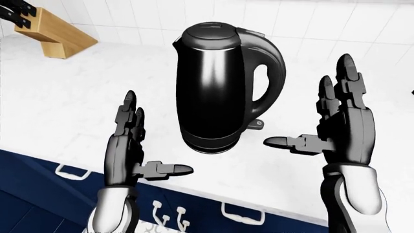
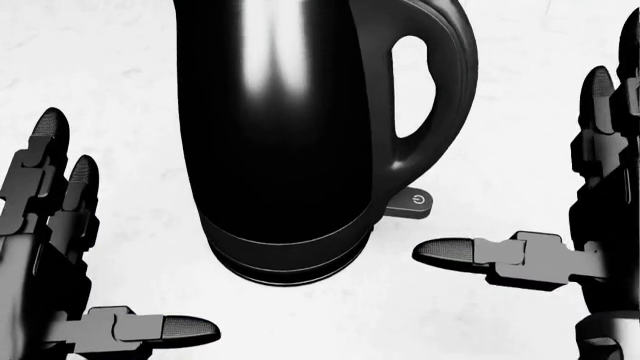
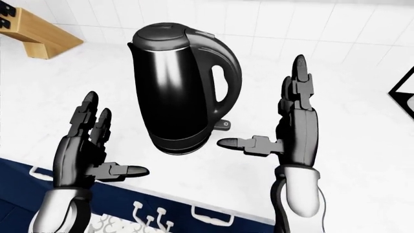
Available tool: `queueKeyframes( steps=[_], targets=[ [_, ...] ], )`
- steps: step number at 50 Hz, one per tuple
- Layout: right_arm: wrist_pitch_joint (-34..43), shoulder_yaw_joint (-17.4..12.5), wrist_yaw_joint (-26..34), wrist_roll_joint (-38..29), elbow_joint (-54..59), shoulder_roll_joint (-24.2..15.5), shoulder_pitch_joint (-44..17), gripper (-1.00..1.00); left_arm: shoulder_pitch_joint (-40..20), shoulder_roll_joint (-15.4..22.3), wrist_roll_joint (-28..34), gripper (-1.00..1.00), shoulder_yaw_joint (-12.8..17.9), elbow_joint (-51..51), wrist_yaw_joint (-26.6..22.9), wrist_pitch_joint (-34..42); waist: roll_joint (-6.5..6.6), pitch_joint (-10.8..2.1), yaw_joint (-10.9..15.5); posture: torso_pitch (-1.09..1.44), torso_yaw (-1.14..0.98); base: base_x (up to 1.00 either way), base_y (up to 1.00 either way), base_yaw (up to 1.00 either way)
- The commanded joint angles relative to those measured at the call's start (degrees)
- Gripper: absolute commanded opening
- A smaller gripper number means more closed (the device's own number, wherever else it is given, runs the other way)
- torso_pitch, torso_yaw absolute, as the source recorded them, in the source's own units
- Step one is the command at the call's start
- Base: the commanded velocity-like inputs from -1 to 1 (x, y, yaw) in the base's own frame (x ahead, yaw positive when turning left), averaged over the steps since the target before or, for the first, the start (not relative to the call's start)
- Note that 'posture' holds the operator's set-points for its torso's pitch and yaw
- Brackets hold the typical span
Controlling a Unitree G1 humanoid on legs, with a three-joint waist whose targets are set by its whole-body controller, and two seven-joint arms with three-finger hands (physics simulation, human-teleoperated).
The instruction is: Press down the lever to turn on the electric kettle.
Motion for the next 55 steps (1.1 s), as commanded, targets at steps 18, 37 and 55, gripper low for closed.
queueKeyframes(
  steps=[18,37,55],
  targets=[
    [19.1,-2.6,-0.7,-2.2,-6.4,-7.0,-14.2,1.0,-1.0,0.2,-0.4,1.0,0.5,-2.4,0.1,-1.4,-0.06,-0.4,-0.1,0.0,0.0,0.0,0.0,0.0],
    [27.7,-6.2,-0.3,-2.5,-1.2,-12.4,-24.0,1.0,-1.1,0.2,-0.1,1.0,0.2,-2.1,0.1,-1.7,-0.28,-0.72,0.2,0.0,0.0,0.0,0.0,0.0],
    [33.9,-1.0,2.2,-12.3,8.8,-14.7,-28.3,1.0,-0.9,0.2,-0.1,1.0,0.3,-2.1,0.1,-1.9,-0.18,-1.17,0.3,0.0,0.0,0.0,0.0,0.0]
  ],
)
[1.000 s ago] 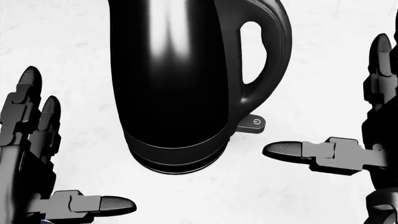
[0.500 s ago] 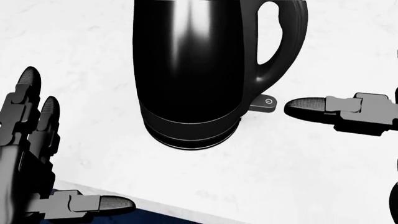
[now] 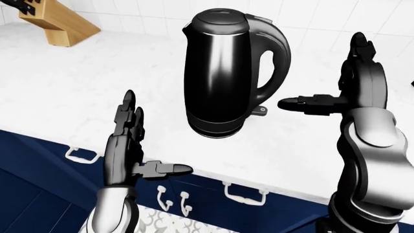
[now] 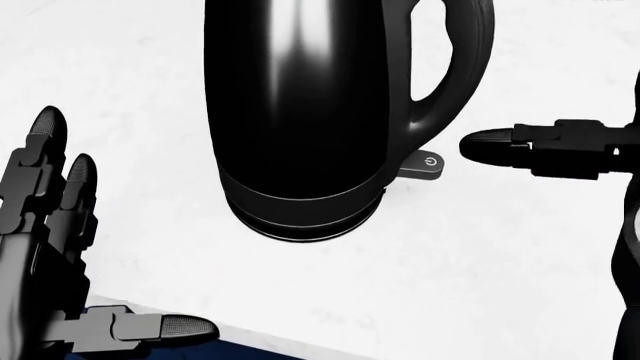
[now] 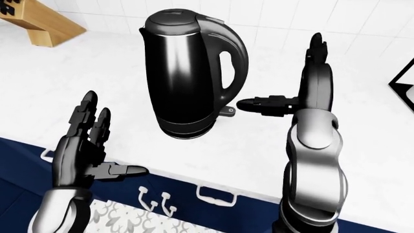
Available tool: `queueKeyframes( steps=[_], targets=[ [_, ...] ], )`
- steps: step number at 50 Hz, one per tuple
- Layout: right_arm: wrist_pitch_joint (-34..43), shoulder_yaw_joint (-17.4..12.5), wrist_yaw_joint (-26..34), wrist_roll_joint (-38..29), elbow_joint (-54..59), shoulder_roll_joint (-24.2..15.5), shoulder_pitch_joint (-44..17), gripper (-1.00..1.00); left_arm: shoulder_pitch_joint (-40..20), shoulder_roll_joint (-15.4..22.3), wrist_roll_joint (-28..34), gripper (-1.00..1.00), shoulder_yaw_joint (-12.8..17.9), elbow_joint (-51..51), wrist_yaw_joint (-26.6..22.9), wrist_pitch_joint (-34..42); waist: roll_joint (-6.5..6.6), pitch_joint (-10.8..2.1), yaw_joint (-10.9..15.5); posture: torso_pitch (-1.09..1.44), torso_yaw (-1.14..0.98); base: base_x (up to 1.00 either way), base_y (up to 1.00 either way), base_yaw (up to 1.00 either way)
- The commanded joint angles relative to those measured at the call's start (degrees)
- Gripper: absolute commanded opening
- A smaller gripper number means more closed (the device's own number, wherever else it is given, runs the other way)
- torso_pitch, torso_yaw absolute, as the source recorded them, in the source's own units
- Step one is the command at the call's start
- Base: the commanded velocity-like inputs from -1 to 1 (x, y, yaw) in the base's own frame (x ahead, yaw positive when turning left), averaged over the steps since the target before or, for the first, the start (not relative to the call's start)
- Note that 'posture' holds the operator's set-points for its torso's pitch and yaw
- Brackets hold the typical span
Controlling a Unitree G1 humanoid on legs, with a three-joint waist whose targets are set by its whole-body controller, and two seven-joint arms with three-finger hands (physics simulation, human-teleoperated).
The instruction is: Press down the lever to turn on the electric kettle.
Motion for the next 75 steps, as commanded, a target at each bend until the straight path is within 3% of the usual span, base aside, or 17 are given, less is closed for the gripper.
queueKeyframes(
  steps=[1,8,17,28,43,75],
  targets=[
    [-1.2,0.2,1.3,-2.7,-1.0,-0.1,-1.4,1.0,-0.8,0.1,-0.1,1.0,0.1,-2.2,0.1,-1.7,-0.07,-1.04,0.0,0.0,0.0,0.0,0.0,0.0],
    [-0.9,2.0,4.9,-7.7,1.3,1.1,-2.2,1.0,-0.9,0.1,-0.2,1.0,0.3,-2.4,0.1,-1.5,0.11,-1.14,0.0,0.0,0.0,0.0,0.0,0.0],
    [-2.4,2.0,7.1,-11.2,4.7,2.7,-2.4,1.0,-0.8,0.1,-0.3,1.0,0.4,-2.1,0.1,-1.9,0.23,-1.1,0.1,0.0,0.0,0.0,0.0,0.0],
    [-3.2,1.4,7.4,-12.1,5.7,3.7,-1.3,1.0,-0.6,0.1,-0.2,1.0,0.4,-2.2,0.1,-2.1,0.23,-0.81,0.0,0.0,0.0,0.0,0.0,0.0],
    [-5.7,3.5,7.2,-13.2,13.6,5.1,-5.3,1.0,-0.9,0.1,-0.3,1.0,0.5,-2.5,0.1,-1.5,0.48,-0.74,-0.2,0.0,0.0,0.0,0.0,0.0],
    [-8.2,3.9,8.5,-16.5,21.3,5.0,-9.1,1.0,-0.8,0.2,-0.3,1.0,0.6,-1.7,0.1,-2.1,0.57,-1.12,-0.1,0.0,0.0,0.0,0.0,0.0]
  ],
)
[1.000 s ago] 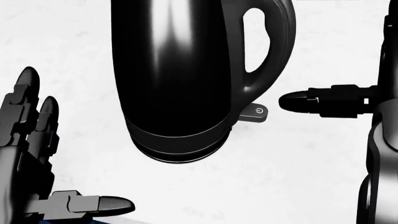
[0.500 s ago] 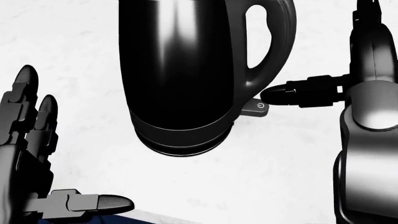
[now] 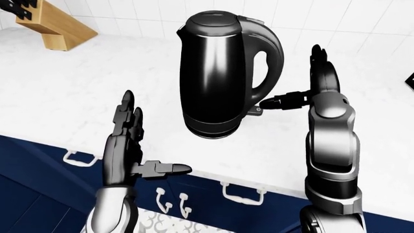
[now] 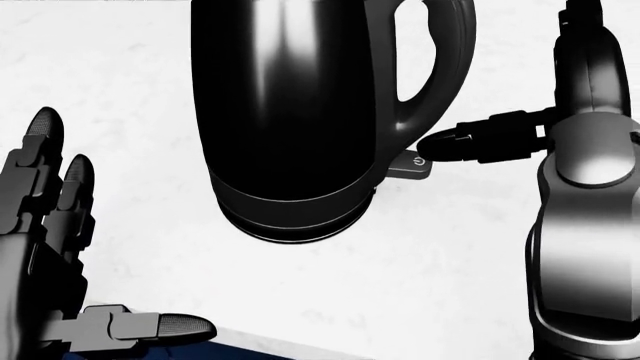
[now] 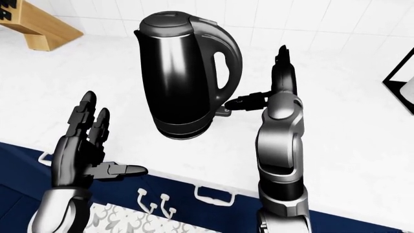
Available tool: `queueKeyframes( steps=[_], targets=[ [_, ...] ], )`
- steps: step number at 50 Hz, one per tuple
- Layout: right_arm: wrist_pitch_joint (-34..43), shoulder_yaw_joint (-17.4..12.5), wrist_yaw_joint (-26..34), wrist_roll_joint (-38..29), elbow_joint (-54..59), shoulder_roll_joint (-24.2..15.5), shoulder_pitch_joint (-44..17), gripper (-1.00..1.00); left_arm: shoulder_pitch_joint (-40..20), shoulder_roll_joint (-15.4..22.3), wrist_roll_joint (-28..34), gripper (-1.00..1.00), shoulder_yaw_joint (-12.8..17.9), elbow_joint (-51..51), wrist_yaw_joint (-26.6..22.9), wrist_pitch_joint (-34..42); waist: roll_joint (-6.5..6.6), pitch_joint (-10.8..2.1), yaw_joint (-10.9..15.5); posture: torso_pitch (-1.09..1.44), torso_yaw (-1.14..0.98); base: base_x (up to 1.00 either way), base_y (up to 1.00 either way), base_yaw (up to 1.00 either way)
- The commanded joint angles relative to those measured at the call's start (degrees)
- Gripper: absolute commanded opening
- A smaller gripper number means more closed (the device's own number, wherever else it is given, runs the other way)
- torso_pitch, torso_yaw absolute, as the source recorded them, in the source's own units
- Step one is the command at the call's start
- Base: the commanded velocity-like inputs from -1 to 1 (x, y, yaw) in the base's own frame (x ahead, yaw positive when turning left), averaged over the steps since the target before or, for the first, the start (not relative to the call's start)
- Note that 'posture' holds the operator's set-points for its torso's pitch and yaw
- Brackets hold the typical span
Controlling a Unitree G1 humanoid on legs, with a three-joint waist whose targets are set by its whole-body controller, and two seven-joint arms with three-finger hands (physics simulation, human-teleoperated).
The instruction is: Press down the lever to turn on the electric kettle.
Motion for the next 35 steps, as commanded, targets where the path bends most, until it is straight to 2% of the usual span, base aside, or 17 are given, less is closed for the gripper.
queueKeyframes(
  steps=[1,11,17,19,23,30,35],
  targets=[
    [-2.2,-0.2,-1.2,-0.9,-1.0,-0.2,-1.9,1.0,-0.8,0.1,0.0,1.0,0.0,-2.0,0.0,-2.0,-0.05,-1.06,0.1,0.0,0.0,0.0,0.0,0.0],
    [-3.2,0.5,-1.2,-2.2,2.0,0.0,-2.9,1.0,-0.7,0.1,0.0,1.0,0.0,-2.3,0.1,-1.8,0.03,-1.07,0.0,0.0,0.0,0.0,0.0,0.0],
    [-4.3,2.4,0.4,-5.8,2.3,0.5,-1.9,1.0,-0.4,0.1,0.0,1.0,0.0,-2.4,0.1,-1.9,0.02,-1.19,0.0,0.0,0.0,0.0,0.0,0.0],
    [-5.7,4.2,1.9,-9.6,2.9,0.0,-0.9,1.0,-0.4,0.1,0.0,1.0,0.0,-2.3,0.0,-2.1,0.02,-1.17,0.1,0.0,0.0,0.0,0.0,0.0],
    [-8.3,3.6,4.5,-14.7,5.8,0.9,-2.1,1.0,-0.4,0.0,0.0,1.0,-0.1,-2.6,0.1,-1.9,0.1,-1.19,0.1,0.0,0.0,0.0,0.0,0.0],
    [-9.7,1.5,4.4,-15.0,7.7,2.1,-4.2,1.0,-0.3,0.0,0.0,1.0,-0.2,-2.6,0.2,-2.0,0.17,-1.39,0.1,0.0,0.0,0.0,0.0,0.0],
    [-10.5,2.9,5.7,-16.8,9.2,2.2,-2.7,1.0,-0.4,0.0,0.0,1.0,-0.2,-2.5,0.2,-2.1,0.13,-1.42,0.1,0.0,0.0,0.0,0.0,0.0]
  ],
)
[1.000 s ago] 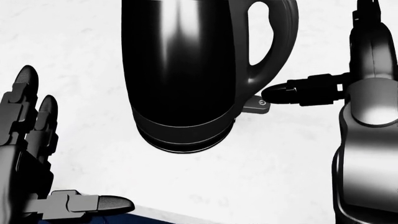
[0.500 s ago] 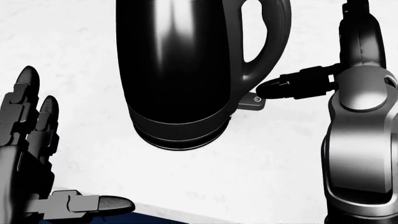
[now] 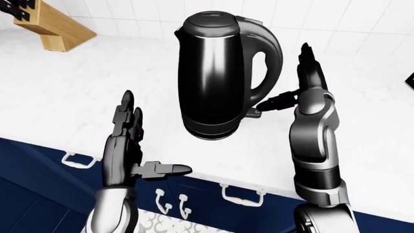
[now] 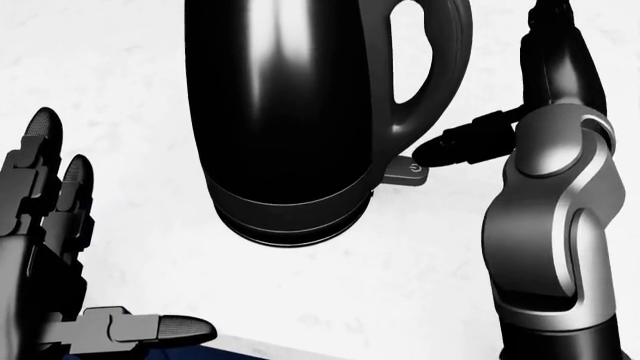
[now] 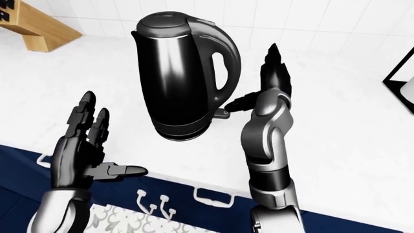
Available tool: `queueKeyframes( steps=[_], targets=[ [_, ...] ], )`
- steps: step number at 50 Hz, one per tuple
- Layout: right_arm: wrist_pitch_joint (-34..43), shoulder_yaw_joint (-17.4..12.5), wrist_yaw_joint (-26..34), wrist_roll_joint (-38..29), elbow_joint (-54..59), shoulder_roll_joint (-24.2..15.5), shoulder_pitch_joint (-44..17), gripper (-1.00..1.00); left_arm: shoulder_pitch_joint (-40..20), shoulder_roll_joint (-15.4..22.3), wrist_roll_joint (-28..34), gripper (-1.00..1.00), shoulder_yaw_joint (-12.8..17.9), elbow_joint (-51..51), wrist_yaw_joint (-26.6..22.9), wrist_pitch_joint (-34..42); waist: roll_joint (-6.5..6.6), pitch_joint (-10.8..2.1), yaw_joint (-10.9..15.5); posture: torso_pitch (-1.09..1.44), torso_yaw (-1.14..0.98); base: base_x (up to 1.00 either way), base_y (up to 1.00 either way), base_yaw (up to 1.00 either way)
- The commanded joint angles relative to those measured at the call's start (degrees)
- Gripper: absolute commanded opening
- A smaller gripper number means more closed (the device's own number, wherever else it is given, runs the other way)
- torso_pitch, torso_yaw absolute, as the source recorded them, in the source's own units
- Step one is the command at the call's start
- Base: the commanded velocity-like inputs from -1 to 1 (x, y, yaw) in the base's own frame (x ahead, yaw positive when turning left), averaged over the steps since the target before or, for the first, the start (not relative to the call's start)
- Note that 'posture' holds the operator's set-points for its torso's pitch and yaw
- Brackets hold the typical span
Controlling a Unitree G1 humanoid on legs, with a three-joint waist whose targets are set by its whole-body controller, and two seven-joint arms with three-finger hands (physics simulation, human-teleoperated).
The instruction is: Press down the lever to turn on the electric kettle.
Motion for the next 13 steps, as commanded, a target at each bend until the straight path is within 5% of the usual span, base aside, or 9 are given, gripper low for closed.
queueKeyframes(
  steps=[1,13],
  targets=[
    [-1.6,0.6,0.5,-1.6,-1.1,0.1,-0.7,1.0,-0.8,0.1,0.0,1.0,0.0,-2.0,0.0,-1.9,0.01,-0.99,0.0,0.0,0.0,0.0,0.0,0.0],
    [-2.9,1.0,2.1,-4.9,-0.9,1.8,0.9,1.0,-0.7,0.1,-0.2,1.0,0.1,-2.0,0.0,-2.2,-0.05,-1.19,0.0,0.0,0.0,0.0,0.0,0.0]
  ],
)
